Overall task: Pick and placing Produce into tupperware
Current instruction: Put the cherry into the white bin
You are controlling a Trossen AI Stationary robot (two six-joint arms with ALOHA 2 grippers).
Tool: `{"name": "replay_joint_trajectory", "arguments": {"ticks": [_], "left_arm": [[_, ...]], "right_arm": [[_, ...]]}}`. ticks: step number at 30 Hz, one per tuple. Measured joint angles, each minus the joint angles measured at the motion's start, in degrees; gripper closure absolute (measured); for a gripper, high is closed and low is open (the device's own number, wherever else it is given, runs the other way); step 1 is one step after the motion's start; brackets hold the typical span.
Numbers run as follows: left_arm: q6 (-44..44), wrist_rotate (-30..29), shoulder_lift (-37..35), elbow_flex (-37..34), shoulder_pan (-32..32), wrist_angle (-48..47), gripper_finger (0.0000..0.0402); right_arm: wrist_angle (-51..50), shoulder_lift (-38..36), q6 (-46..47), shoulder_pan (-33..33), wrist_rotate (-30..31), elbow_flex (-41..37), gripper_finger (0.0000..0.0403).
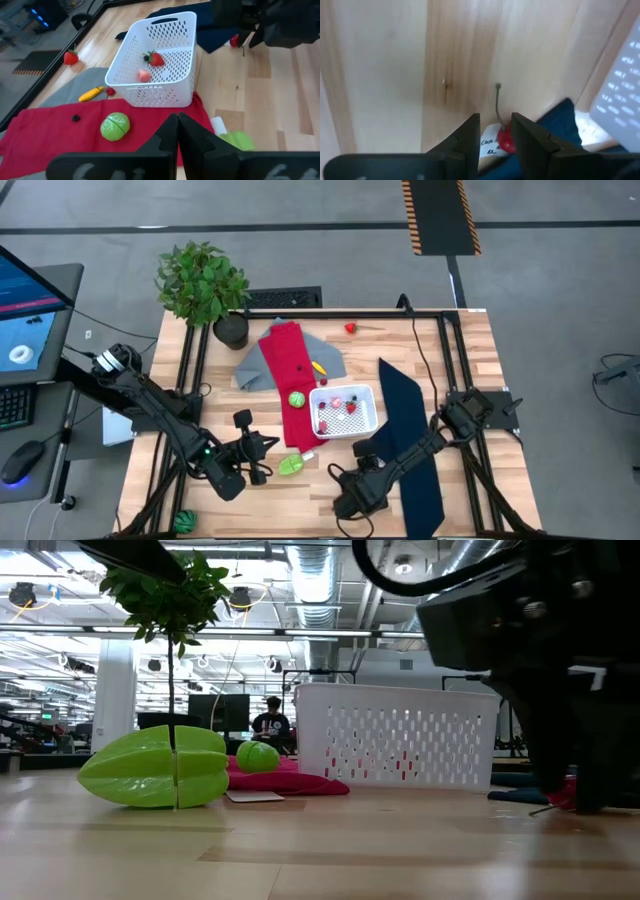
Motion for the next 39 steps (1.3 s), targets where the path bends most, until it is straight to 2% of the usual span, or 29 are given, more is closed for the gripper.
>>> {"name": "replay_joint_trajectory", "arguments": {"ticks": [16,31,35,39], "left_arm": [[-0.11,1.42,0.00,0.00,-0.01,0.54,0.0402],[-0.07,1.38,0.00,0.02,-0.01,0.63,0.0402],[-0.07,1.39,0.00,0.02,-0.03,0.63,0.0402],[-0.09,1.38,0.00,0.02,-0.03,0.63,0.0402]], "right_arm": [[2.39,0.13,-5.54,-1.74,-2.34,-0.49,0.0279],[3.58,-0.04,-9.52,-5.12,-10.11,-1.56,0.0287],[3.85,0.00,-9.53,-6.81,-13.45,-1.62,0.0300],[3.83,0.04,-9.43,-8.02,-15.61,-1.66,0.0338]]}}
